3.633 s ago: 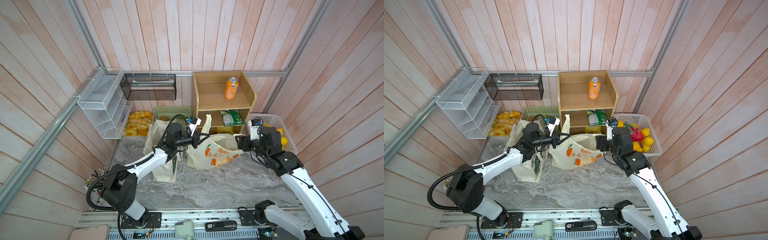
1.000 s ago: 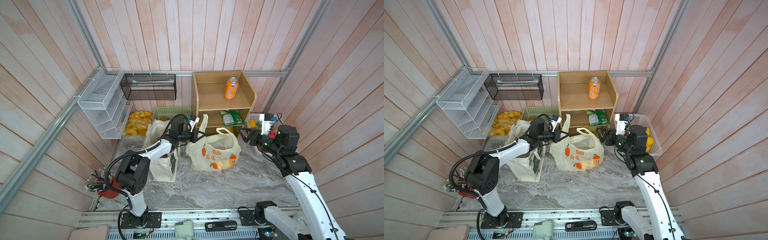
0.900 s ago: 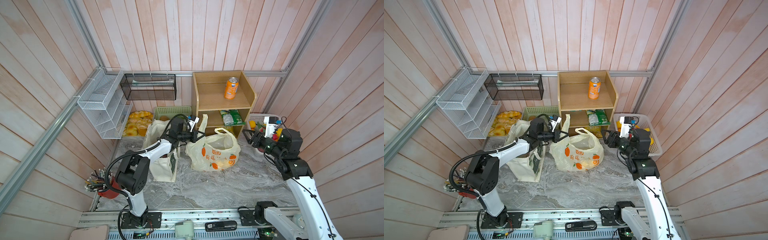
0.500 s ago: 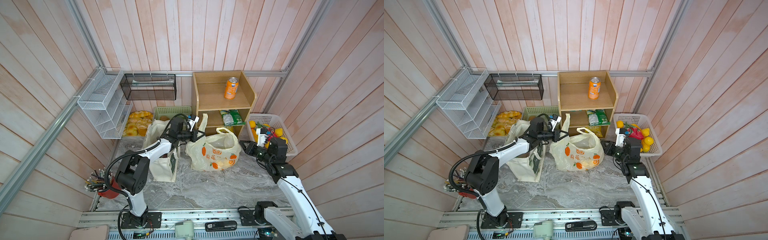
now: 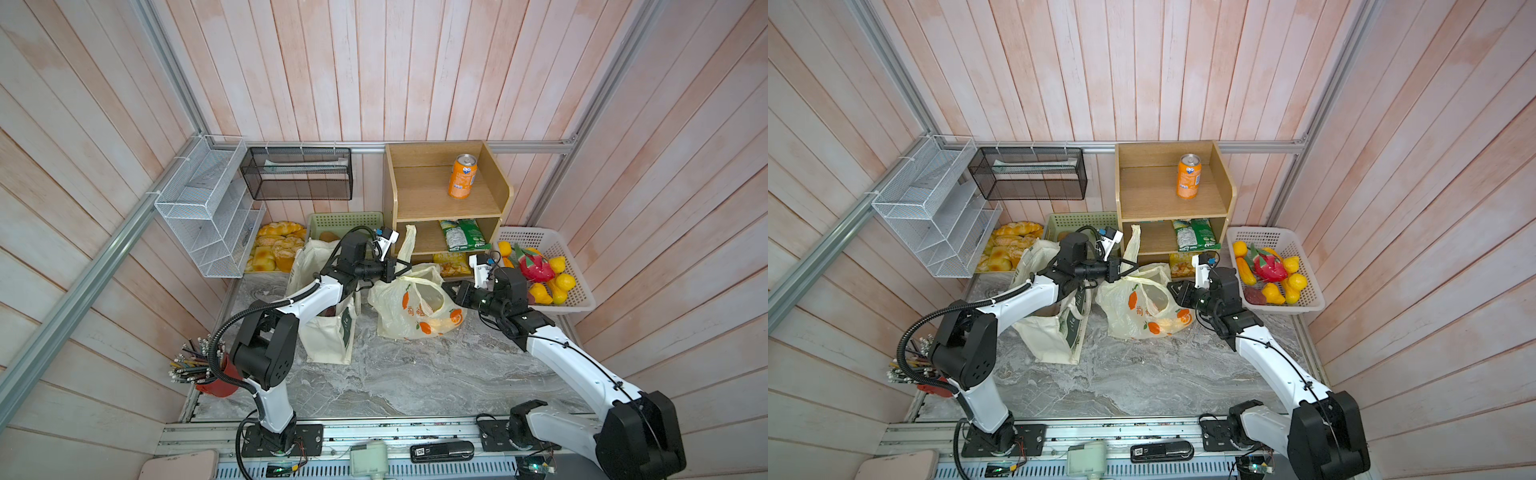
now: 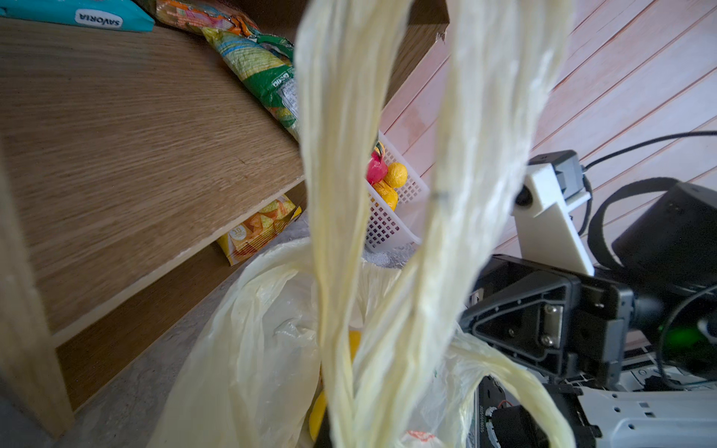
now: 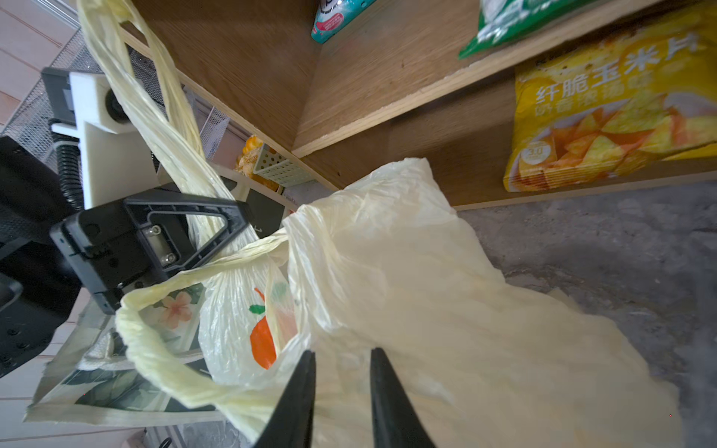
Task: Place the mixed food into the grocery bags and tie them
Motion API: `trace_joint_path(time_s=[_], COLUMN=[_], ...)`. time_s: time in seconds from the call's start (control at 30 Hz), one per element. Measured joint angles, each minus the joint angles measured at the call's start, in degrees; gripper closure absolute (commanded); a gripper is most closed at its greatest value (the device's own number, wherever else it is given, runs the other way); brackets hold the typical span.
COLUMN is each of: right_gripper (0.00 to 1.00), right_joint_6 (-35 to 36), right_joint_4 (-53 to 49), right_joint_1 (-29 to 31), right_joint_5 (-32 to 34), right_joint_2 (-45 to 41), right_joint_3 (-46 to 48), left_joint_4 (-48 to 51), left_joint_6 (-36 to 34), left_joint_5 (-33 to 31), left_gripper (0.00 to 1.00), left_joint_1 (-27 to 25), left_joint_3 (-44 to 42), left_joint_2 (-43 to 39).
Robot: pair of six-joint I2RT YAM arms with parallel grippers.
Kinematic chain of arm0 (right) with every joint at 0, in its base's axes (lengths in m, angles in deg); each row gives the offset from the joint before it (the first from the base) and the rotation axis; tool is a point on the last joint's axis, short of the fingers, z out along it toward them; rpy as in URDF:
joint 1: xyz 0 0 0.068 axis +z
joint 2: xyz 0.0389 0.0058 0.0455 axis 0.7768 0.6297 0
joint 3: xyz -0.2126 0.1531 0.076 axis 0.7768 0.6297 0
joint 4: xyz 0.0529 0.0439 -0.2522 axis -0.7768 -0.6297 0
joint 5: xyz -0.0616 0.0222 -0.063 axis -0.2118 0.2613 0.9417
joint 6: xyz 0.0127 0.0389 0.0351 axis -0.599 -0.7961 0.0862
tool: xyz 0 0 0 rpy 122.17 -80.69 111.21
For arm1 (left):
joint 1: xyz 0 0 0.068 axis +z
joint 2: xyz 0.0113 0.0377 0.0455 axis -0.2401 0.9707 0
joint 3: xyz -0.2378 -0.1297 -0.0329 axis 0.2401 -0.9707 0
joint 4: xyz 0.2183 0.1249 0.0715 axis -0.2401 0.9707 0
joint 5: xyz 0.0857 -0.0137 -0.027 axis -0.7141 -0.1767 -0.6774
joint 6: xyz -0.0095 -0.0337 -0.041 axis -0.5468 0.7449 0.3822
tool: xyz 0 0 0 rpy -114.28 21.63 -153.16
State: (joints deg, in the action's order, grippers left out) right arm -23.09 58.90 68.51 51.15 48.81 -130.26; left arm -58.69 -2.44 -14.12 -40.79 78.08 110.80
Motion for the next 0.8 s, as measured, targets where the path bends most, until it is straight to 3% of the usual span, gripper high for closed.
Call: trace_joint_path(time_s=[0.17, 0.33, 0.6, 0.8], right_gripper=[0.45, 0.35, 0.28, 0.27], right_joint_6=[3.45, 9.55, 21.33, 28.26], right_joint_4=[-5.16, -13.05, -26.71, -35.52], right_joint_1=[-2.80, -1.46, 10.88, 20.59], right_joint_5=[1.07, 3.08, 11.52, 21.20], right_joint_2=[-4.98, -7.19, -0.76, 7.80], right_joint_3=[-4.39, -14.99, -32.13, -39.10], left_joint_4=[0.48, 0.52, 0.74, 0.98], left_joint_6=[-0.02, -0.02, -0.04, -0.07], left_joint_5=[0.15, 0.37, 1.14, 1.70], left_gripper=[1.00, 1.00, 1.00, 1.00], left_joint_1=[0.00, 0.00, 0.00, 0.00], left_joint_3=[0.00, 0.00, 0.00, 0.00], left_joint_2=[0.00, 0.00, 0.00, 0.00])
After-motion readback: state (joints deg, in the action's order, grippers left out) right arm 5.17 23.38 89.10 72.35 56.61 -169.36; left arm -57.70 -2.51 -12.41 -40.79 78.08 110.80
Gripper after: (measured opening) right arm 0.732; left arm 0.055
